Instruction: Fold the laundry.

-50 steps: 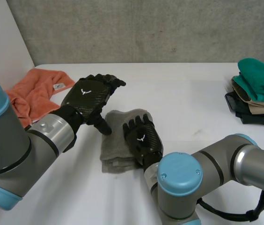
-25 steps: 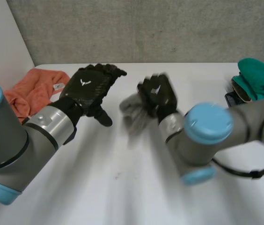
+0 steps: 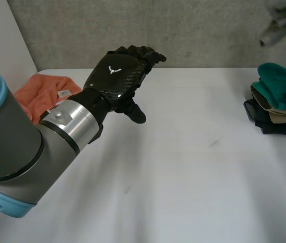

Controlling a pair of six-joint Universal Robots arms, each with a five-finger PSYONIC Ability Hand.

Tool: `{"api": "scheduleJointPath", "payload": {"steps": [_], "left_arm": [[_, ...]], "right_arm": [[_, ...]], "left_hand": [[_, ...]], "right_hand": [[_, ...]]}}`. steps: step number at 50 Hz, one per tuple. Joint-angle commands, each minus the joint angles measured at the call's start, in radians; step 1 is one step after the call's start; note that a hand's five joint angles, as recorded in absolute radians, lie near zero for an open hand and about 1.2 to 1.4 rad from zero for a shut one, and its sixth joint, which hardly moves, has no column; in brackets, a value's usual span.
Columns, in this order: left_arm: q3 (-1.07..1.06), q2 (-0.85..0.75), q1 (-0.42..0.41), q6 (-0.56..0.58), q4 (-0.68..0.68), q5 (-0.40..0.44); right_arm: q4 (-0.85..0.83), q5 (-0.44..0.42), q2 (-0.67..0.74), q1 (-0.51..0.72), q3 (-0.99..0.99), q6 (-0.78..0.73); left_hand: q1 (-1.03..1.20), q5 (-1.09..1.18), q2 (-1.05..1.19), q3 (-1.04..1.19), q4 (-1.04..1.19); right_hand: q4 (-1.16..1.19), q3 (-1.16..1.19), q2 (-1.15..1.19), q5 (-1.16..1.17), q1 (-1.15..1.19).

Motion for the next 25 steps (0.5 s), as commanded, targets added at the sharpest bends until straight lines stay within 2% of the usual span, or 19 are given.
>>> {"api": "scheduleJointPath", "payload": {"steps": [1,6,7,11,23,24,25], "left_arm": [[-0.008,-0.034,-0.009,0.002,0.0,0.002],[-0.017,-0.055,-0.009,0.0,0.001,0.004],[-0.019,-0.058,-0.009,0.002,0.001,0.002],[-0.02,-0.071,-0.01,0.0,0.0,0.002],[-0.022,-0.064,-0.049,0.0,0.0,0.007],[-0.022,-0.063,-0.055,0.002,0.0,0.007],[-0.022,-0.061,-0.058,0.002,0.0,0.008]], "right_arm": [[0.001,-0.141,0.201,-0.149,-0.049,0.062],[0.019,-0.262,0.278,-0.215,-0.017,0.062],[0.016,-0.311,0.291,-0.228,0.01,0.062],[0.015,-0.392,0.296,-0.262,0.056,0.067],[0.019,-0.405,0.273,-0.317,0.084,0.068],[0.019,-0.402,0.264,-0.319,0.089,0.07],[0.018,-0.4,0.25,-0.32,0.098,0.07]], "left_hand": [[-0.015,-0.017,-0.006,-0.014,-0.001],[-0.015,-0.017,-0.006,-0.014,-0.001],[-0.015,-0.017,-0.006,-0.014,-0.001],[-0.012,-0.014,-0.003,-0.011,0.002],[-0.018,-0.02,-0.009,-0.017,-0.004],[-0.018,-0.02,-0.009,-0.017,-0.004],[-0.018,-0.02,-0.009,-0.017,-0.004]], "right_hand": [[0.204,0.242,0.263,0.309,0.385],[0.204,0.242,0.263,0.309,0.385],[0.204,0.242,0.263,0.309,0.385],[0.204,0.242,0.263,0.309,0.385],[0.204,0.242,0.263,0.309,0.385],[0.123,0.161,0.182,0.228,0.304],[-0.188,-0.15,-0.129,-0.084,-0.007]]}}
